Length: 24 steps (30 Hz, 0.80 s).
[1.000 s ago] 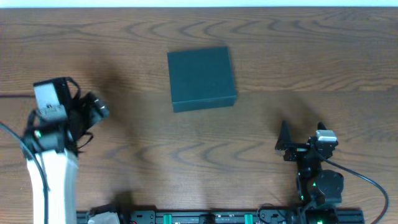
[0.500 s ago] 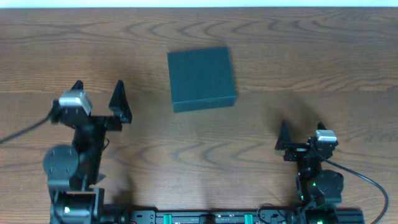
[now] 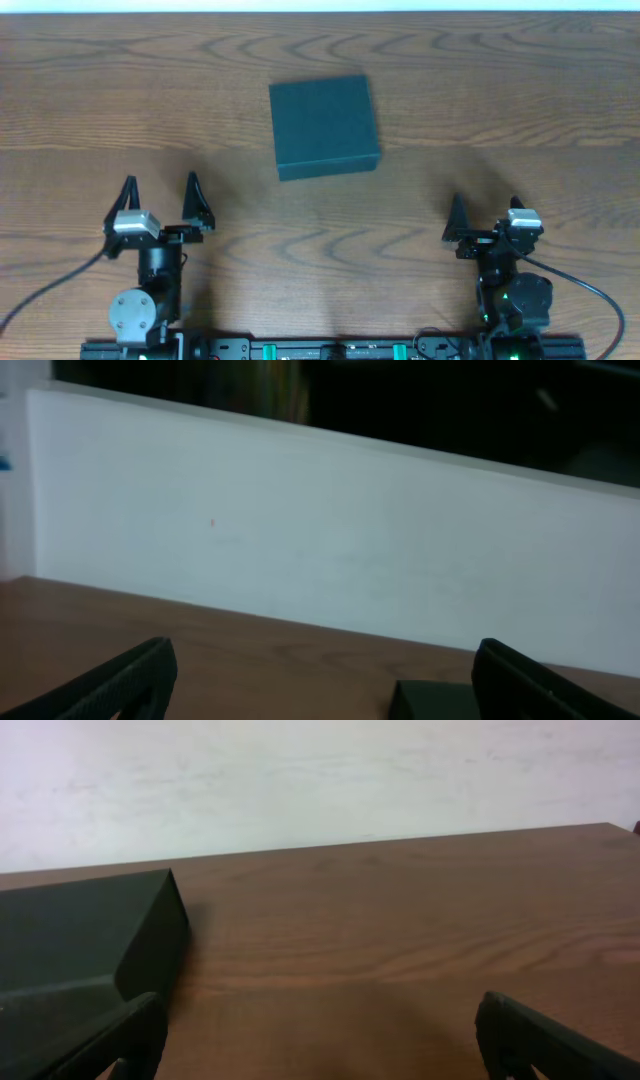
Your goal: Pack container
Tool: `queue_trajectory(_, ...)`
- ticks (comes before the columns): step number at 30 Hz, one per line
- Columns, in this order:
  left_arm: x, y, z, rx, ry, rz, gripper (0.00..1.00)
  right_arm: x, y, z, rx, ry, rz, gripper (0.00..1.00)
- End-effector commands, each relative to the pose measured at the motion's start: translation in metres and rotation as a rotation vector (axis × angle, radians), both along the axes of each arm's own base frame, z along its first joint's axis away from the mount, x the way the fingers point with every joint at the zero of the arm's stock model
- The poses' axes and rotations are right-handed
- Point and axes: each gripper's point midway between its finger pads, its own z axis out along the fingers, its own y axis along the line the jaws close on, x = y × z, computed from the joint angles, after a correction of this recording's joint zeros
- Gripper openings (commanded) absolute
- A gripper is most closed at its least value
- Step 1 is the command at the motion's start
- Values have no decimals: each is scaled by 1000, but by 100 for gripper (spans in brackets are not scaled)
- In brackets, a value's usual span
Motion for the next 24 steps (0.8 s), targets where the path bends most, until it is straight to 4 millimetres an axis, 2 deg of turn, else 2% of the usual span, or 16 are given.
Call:
queue_trajectory(1,-3,7,-15,13,-9,42,95,0,-1,-3,11,8,-4,99)
queue_trajectory(8,-2,10,-57,31,132,58,95,0,-1,-3,11,8,-4,99)
queue_trajectory(16,-5,13,-115,46,369,66,95,0,-1,-3,11,8,-4,99)
queue_trajectory(24,-4,12,-119,89,388,62,95,0,-1,-3,11,8,-4,99)
